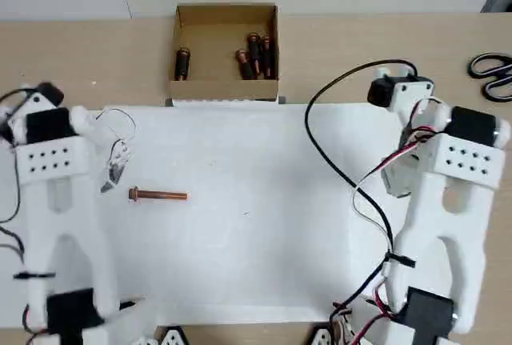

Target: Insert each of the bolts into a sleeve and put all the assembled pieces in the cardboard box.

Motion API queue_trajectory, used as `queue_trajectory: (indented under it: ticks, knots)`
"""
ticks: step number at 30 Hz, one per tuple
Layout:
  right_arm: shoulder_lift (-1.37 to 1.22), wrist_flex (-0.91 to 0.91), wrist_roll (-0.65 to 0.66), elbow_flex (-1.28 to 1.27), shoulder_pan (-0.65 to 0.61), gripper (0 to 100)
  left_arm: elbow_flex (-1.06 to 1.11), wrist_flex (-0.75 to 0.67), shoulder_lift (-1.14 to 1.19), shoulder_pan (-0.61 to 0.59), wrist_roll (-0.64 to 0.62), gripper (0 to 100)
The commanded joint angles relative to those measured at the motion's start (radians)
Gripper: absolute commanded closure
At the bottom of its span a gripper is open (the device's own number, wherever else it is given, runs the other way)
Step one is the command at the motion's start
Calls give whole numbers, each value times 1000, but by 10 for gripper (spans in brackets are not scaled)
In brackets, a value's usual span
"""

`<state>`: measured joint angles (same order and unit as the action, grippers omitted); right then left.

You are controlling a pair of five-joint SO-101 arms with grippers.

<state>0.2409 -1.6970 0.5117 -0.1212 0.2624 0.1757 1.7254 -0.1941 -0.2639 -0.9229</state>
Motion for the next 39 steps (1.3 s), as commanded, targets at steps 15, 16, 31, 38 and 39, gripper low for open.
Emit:
queue_trajectory:
  ticks: [15, 16, 31, 38, 39]
  knots:
    - [229, 65, -11, -193, 39, 991, -45, -137, 239, 74, -249, 988]
    - [263, 76, -11, -221, 39, 991, -45, -147, 253, 74, -249, 982]
    - [456, 111, -5, -384, 39, 995, -45, -172, 405, 74, -242, 867]
    - [466, 101, -8, -384, 39, 995, -33, -227, 407, 74, -242, 867]
    - [466, 101, -8, -382, 39, 995, -28, -239, 407, 74, -242, 867]
